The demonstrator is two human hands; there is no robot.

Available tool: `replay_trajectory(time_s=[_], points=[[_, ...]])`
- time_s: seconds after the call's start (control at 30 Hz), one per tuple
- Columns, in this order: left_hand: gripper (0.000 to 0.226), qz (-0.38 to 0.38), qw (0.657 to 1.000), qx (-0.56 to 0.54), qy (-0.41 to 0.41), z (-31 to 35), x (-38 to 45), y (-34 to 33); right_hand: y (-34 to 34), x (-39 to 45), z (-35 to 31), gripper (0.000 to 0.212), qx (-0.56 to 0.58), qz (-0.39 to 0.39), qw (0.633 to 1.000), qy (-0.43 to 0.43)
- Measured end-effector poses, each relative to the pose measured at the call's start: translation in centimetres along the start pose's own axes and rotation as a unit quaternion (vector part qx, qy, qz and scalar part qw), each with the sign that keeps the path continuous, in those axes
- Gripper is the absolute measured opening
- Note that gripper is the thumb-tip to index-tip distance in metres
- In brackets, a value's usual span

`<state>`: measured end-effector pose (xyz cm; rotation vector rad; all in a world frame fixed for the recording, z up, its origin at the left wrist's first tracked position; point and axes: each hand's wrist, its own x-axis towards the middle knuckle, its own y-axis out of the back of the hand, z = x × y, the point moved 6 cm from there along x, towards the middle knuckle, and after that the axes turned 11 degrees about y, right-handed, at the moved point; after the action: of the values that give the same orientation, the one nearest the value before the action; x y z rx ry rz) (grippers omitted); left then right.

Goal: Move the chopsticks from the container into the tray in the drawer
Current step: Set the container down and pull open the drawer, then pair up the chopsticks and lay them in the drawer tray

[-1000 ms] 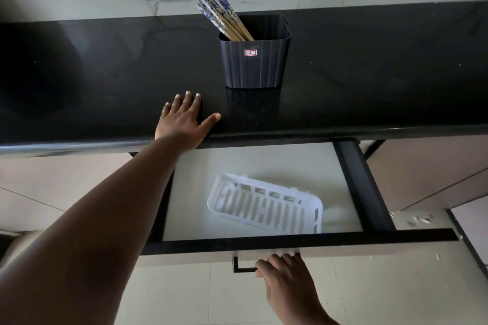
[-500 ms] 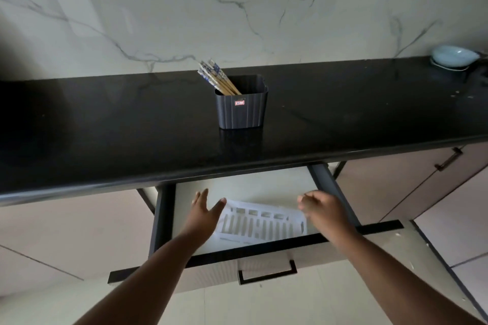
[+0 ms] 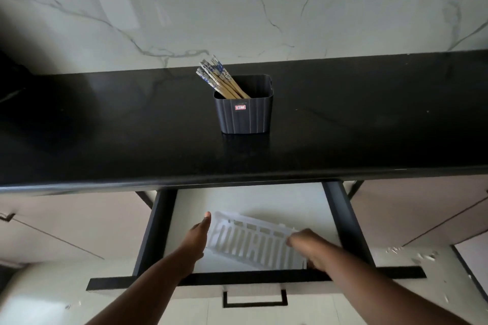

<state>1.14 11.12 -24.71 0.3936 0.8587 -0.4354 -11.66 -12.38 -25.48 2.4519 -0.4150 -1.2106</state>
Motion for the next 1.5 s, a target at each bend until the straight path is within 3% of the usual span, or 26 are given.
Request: replay_trajectory(time_s=[0.1,0.3,0.43,0.57,0.73,0.87,1.0,1.27,1.33,1.43,1.5], points=[[0.048,0.015,1.0,-0.01,0.003,-0.4,-0.1,0.1,-0.5,1.1,1.3,0.056,0.008,-0.003,1.0,-0.007],[0.062,0.071,0.997,0.021,0.007,-1.0,0.9,0.3,0.1,2.6,0.7,0.058,-0.055,0.024,0.997,0.039],[0.061,0.087,0.995,0.033,0.02,-1.4,1.9,0.9,2.1,4.0,-1.4,0.04,-0.121,0.073,0.985,0.1],[0.061,0.081,0.996,0.046,0.019,-1.5,2.6,1.0,3.3,4.7,-1.7,0.018,-0.09,0.081,0.988,0.092],[0.061,0.067,0.995,0.073,0.005,-1.0,3.3,1.2,2.8,4.0,-0.3,0.015,-0.066,0.1,0.991,0.065],[0.066,0.05,0.993,0.104,0.017,-0.7,3.4,1.4,2.6,3.3,0.4,0.025,-0.021,0.122,0.991,0.048],[0.068,0.026,0.992,0.118,0.036,-0.6,3.4,2.0,2.5,3.0,0.5,0.015,-0.019,0.125,0.991,0.044],[0.067,0.013,0.987,0.15,0.049,-0.1,3.8,3.1,2.3,2.2,0.0,0.025,-0.044,0.123,0.991,0.032],[0.068,0.025,0.981,0.186,0.056,0.8,3.6,3.6,2.8,1.6,-0.9,0.04,-0.081,0.112,0.99,0.029],[0.063,0.048,0.956,0.289,0.014,3.8,2.2,4.4,3.9,0.2,-3.8,0.058,-0.095,0.111,0.987,0.072],[0.055,0.022,0.957,0.287,-0.048,7.1,0.5,4.7,4.7,-0.6,-6.8,0.051,-0.082,0.101,0.984,0.123]])
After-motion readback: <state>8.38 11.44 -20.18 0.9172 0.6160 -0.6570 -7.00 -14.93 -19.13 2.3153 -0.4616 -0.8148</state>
